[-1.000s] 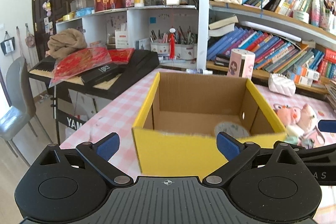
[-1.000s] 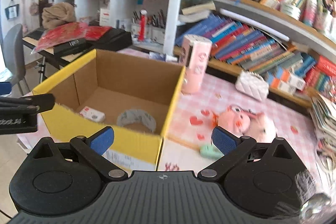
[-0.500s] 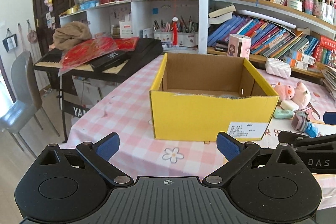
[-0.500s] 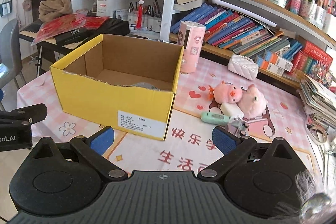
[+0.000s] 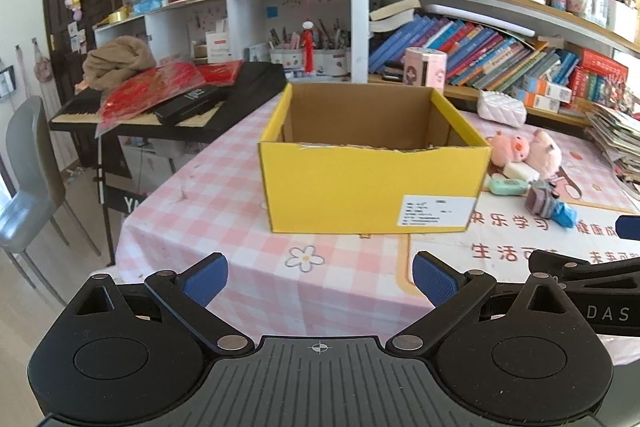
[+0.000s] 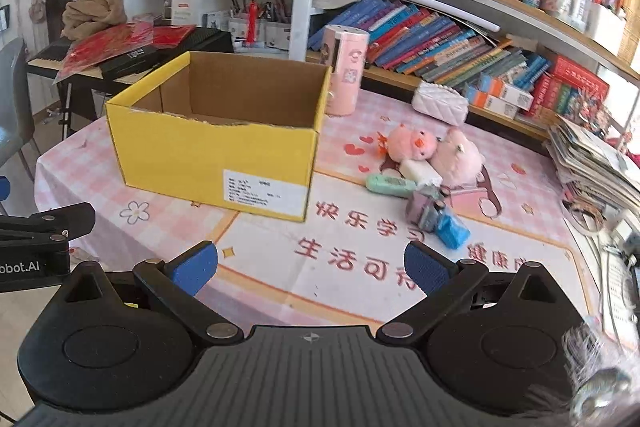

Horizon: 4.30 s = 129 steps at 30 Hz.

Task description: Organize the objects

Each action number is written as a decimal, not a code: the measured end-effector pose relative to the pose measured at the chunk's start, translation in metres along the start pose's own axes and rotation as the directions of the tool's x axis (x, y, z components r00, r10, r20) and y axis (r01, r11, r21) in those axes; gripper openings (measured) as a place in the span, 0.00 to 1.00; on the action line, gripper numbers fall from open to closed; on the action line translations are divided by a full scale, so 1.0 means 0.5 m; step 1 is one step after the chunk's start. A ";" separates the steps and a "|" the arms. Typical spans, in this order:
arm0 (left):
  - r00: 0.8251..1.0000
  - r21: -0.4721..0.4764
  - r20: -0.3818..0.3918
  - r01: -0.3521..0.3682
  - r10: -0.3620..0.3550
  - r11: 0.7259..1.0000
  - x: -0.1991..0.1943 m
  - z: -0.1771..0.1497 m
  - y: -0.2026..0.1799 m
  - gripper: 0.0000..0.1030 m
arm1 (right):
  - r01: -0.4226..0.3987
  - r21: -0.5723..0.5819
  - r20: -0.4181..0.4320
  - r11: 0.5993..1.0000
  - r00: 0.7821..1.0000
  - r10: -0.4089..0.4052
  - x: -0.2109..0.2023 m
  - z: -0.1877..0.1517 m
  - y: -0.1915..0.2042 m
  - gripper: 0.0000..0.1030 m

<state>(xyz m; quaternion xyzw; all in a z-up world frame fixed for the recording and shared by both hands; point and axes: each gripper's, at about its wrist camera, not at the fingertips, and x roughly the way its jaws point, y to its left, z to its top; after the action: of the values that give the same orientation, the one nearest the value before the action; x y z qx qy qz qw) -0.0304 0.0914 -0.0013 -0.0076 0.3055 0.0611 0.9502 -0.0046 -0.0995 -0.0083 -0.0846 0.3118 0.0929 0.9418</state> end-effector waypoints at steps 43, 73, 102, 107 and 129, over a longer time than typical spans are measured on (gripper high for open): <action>0.981 0.187 -0.058 0.192 -0.184 0.963 0.071 0.040 -0.205 0.97 | 0.191 0.190 -0.104 0.963 0.979 -0.174 0.020 -0.041 -0.211 0.98; 0.985 0.173 -0.081 0.164 -0.151 0.971 0.143 0.080 -0.301 0.97 | 0.129 0.147 -0.133 0.981 0.985 -0.109 0.126 0.011 -0.314 0.96; 0.984 0.163 -0.098 0.165 -0.150 0.973 0.161 0.083 -0.292 0.97 | 0.114 0.129 -0.151 0.985 0.984 -0.094 0.146 0.022 -0.298 0.96; 0.984 0.164 -0.097 0.166 -0.152 0.972 0.161 0.084 -0.289 0.97 | 0.116 0.132 -0.153 0.984 0.984 -0.096 0.147 0.023 -0.296 0.96; 0.984 0.170 -0.069 0.176 -0.166 0.970 0.163 0.101 -0.319 0.97 | 0.104 0.130 -0.119 0.986 0.989 -0.089 0.143 0.036 -0.323 0.95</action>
<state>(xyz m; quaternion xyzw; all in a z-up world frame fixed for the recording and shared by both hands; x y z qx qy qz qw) 0.0838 -0.0550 -0.0113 0.0483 0.3338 -0.0486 0.9402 0.0986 -0.2431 -0.0210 -0.0402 0.3657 0.0207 0.9296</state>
